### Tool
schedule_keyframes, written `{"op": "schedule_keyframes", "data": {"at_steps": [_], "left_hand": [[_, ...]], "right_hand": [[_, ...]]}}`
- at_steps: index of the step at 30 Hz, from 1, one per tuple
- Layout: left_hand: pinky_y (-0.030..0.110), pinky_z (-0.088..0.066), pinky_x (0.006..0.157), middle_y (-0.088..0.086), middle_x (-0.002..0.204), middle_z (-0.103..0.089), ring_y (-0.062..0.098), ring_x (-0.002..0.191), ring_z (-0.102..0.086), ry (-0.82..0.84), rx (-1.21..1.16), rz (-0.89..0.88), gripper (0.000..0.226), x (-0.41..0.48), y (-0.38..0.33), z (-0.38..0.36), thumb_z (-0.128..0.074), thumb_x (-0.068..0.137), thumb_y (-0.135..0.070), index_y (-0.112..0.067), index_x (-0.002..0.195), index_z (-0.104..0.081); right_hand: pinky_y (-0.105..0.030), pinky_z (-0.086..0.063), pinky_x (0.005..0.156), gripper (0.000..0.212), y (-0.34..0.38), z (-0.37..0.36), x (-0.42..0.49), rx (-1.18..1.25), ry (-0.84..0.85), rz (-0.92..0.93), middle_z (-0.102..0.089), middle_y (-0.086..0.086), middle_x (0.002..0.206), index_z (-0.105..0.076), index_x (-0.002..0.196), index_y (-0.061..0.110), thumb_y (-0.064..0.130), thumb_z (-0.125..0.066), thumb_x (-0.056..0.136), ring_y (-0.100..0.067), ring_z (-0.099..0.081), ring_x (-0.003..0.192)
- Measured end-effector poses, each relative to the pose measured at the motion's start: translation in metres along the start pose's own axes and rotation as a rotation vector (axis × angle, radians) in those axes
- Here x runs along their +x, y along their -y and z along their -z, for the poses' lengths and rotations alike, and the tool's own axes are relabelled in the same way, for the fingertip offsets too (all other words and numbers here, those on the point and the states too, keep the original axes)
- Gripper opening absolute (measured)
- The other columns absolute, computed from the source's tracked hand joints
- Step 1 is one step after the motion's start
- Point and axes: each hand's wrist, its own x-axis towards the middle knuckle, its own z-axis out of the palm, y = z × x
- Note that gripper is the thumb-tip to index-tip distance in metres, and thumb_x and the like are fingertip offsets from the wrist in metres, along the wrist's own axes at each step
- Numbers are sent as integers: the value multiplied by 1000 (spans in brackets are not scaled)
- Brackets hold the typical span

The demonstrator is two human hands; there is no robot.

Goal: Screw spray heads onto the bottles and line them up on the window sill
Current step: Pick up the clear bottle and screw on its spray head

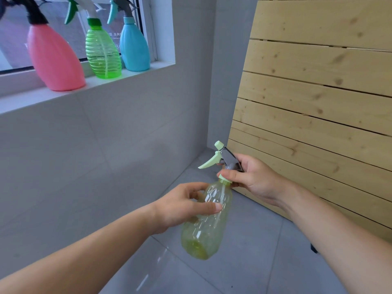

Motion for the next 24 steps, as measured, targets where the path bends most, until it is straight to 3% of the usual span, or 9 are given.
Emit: {"op": "schedule_keyframes", "data": {"at_steps": [3, 5, 8, 11, 13, 15, 18, 21, 24], "left_hand": [[36, -55, 86, -4, 89, -71, 16, 88, -72, 20, 10, 15, 32, 0, 0, -1, -82, 86, -26, -28, 118, -76], [38, -56, 89, -3, 91, -71, 16, 90, -73, 20, 21, 19, 33, 1, -1, 2, -83, 86, -27, -29, 118, -76], [46, -57, 98, 3, 98, -72, 20, 93, -73, 16, 19, 8, 40, 1, 0, 6, -85, 80, -30, -28, 118, -76], [49, -56, 98, 2, 95, -69, 19, 91, -70, 19, 53, 3, 40, 2, 3, 4, -85, 76, -39, -32, 114, -76], [46, -56, 91, 4, 94, -67, 18, 88, -69, 12, 64, 11, 40, 4, 5, 3, -84, 75, -42, -32, 112, -76], [43, -54, 88, 5, 95, -67, 18, 86, -68, -4, 70, 14, 41, 4, 6, 5, -84, 73, -43, -33, 112, -77], [49, -56, 97, 7, 99, -73, 19, 91, -70, 0, 50, 21, 38, 3, 7, 10, -84, 78, -38, -33, 115, -76], [53, -53, 104, 16, 118, -76, 22, 98, -71, 26, -7, 26, 42, 1, 6, 9, -80, 81, -35, -27, 122, -73], [47, -54, 102, 17, 116, -76, 20, 96, -69, 1, -81, -11, 48, 1, 3, 5, -75, 82, -36, -21, 128, -67]], "right_hand": [[-18, -50, 66, 16, -6, -6, 3, -164, -102, 10, -62, 22, 71, -64, 102, 18, 20, -72, 87, 1, -60, 68], [-22, -51, 67, 24, -4, -3, 2, -107, -40, -7, -64, 18, 76, -64, 110, 17, 20, -71, 87, -2, -61, 73], [-22, -53, 71, 28, 0, 2, 0, -23, 30, -12, -68, -2, 92, -62, 115, 6, 4, -68, 88, -12, -66, 83], [-17, -52, 66, 17, -6, -5, 1, -121, -74, -2, -65, 7, 89, -64, 103, 8, 10, -71, 87, -5, -62, 75], [-16, -51, 64, 24, -9, -10, 2, -156, -126, -23, -61, 9, 85, -63, 105, 8, 19, -73, 86, -2, -59, 72], [-24, -52, 71, 30, -10, -9, 2, -67, -73, -60, -63, 12, 86, -63, 112, 9, 19, -73, 85, -5, -61, 79], [-30, -57, 79, 27, -8, -4, 2, 13, -30, -66, -70, -7, 100, -62, 111, 1, 4, -71, 86, -18, -68, 95], [-34, -59, 78, 28, -8, -6, 4, 66, -111, -57, -67, -22, 101, -63, 102, -2, 4, -77, 79, -30, -67, 93], [-41, -55, 86, 26, -4, -9, 5, 222, -157, -92, -71, -16, 93, -65, 89, 4, 14, -79, 69, -29, -67, 89]]}}
